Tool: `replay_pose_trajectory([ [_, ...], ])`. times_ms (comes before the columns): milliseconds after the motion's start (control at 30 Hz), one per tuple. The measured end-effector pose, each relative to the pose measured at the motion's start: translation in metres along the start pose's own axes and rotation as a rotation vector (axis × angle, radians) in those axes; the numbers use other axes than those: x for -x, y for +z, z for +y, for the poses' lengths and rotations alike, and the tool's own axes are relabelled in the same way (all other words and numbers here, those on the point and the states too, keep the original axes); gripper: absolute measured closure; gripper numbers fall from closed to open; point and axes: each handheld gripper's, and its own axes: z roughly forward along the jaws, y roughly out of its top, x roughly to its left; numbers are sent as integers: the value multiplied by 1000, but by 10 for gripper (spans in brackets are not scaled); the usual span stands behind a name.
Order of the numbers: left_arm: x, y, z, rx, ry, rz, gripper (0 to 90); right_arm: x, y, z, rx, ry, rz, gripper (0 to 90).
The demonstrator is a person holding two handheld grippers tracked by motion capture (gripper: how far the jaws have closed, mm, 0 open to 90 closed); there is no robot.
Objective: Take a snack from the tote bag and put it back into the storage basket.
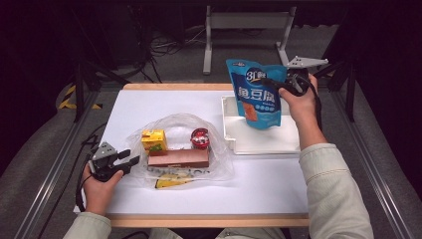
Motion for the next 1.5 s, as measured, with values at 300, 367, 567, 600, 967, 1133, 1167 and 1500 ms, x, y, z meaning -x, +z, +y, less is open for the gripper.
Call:
replay_pose_trajectory([
  [300, 1, 0, 0, 0, 0, -2, 517, 0, 2, -3, 0, 2, -2, 892],
  [367, 1, 0, 0, 0, 2, -2, 517, 0, 2, -3, 1, 1, -4, 891],
  [567, 1, 0, 0, 1, 2, -1, 517, 2, 4, -4, -4, 1, -12, 890],
  [600, 1, 0, 0, 0, 2, -3, 517, 2, 4, -5, -4, 2, -14, 889],
  [967, 1, 1, 0, -1, 4, -2, 516, 6, -3, -8, 27, 18, -34, 854],
  [1133, 2, 1, 0, -2, 6, -2, 516, 9, -8, -11, 38, 21, -50, 820],
  [1167, 2, 1, 1, -3, 5, -2, 516, 9, -8, -12, 50, 22, -53, 796],
  [1500, 2, 1, 0, -6, 5, -5, 516, 1, -14, -2, 133, -7, -81, 515],
])
